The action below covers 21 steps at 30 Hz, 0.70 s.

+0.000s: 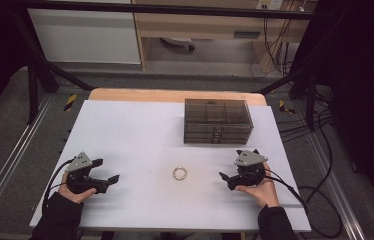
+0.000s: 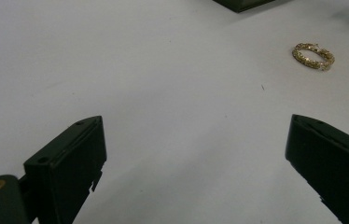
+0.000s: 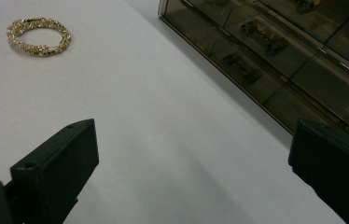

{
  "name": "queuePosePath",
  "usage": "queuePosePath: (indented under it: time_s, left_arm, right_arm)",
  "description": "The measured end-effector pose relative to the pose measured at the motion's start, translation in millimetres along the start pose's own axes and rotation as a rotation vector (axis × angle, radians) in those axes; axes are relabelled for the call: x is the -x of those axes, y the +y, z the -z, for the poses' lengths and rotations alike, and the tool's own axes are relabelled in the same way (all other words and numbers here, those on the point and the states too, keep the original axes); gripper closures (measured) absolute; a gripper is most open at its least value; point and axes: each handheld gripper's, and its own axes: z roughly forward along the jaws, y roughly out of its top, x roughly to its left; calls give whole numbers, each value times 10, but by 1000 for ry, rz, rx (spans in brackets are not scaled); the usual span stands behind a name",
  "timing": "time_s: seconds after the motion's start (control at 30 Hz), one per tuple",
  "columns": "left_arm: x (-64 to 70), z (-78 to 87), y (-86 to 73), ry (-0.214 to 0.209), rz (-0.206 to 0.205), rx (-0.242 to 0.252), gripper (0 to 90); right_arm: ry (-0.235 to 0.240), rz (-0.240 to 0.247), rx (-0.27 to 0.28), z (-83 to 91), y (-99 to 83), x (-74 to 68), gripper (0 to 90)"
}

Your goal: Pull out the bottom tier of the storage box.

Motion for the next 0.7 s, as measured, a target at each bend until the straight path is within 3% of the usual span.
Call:
queuePosePath:
  time_s: [0.5,0.7]
  left_arm:
    - [-1,1,-1,2,-1,0,52]
    - [-3,-2,-1,3,-1,-1,52]
  right_arm:
    - [-60,96,-25,-64,52,-37,47]
    - [-85,168,-47,-107,79,-65,56]
